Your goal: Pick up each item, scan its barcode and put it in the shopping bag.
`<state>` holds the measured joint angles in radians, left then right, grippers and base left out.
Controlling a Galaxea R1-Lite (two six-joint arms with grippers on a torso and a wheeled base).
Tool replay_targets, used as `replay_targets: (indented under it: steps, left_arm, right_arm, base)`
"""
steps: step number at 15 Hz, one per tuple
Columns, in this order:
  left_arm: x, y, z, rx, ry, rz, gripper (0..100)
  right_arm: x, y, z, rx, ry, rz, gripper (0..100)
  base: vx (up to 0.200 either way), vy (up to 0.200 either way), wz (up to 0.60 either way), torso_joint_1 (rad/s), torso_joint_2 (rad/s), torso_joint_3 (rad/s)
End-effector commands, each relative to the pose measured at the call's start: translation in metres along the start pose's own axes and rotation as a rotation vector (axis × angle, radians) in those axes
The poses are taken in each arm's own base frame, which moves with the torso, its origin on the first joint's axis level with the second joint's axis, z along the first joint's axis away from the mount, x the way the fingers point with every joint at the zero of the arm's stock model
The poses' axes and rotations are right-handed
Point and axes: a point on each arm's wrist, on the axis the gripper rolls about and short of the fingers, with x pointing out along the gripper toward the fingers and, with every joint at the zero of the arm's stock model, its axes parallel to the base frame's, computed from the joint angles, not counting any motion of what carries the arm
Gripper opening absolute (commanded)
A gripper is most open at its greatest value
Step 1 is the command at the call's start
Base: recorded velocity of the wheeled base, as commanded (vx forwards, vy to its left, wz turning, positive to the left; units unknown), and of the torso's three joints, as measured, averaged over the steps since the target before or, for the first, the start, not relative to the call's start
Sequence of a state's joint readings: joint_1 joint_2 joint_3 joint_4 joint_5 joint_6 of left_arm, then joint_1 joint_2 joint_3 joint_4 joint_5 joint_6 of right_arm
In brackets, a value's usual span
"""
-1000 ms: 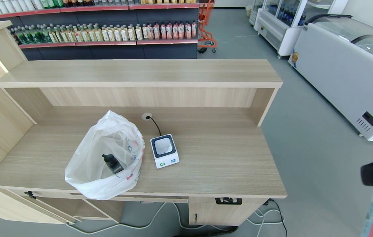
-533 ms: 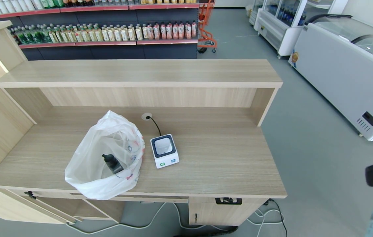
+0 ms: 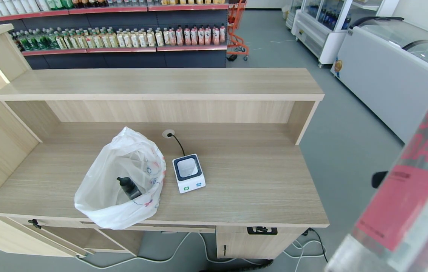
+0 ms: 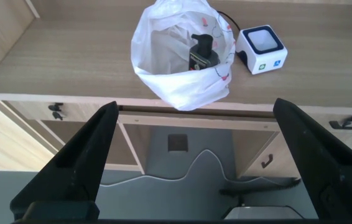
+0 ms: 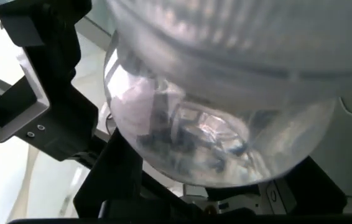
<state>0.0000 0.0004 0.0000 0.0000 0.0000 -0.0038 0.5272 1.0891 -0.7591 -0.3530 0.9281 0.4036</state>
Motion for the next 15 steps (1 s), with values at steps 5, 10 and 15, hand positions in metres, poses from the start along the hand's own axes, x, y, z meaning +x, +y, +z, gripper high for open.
replay_targets:
  steps: [5, 10, 15]
  left_arm:
    - [0.0, 0.0, 0.0, -0.001, 0.0, 0.0, 100]
    - [0.0, 0.0, 0.0, -0.001, 0.0, 0.0, 100]
    - [0.0, 0.0, 0.0, -0.001, -0.002, 0.0, 100]
  right_arm:
    - [0.002, -0.089, -0.027, -0.299, 0.203, -1.148, 0]
    - [-0.012, -0.112, -0.03, -0.652, 0.303, -1.262, 0]
    - [-0.005, -0.152, -0.029, -0.946, 0.313, -1.317, 0]
  base:
    - [0.0, 0.0, 0.0, 0.0, 0.0, 0.0]
    - [0.0, 0.0, 0.0, 0.0, 0.0, 0.0]
    - [0.0, 0.0, 0.0, 0.0, 0.0, 0.0]
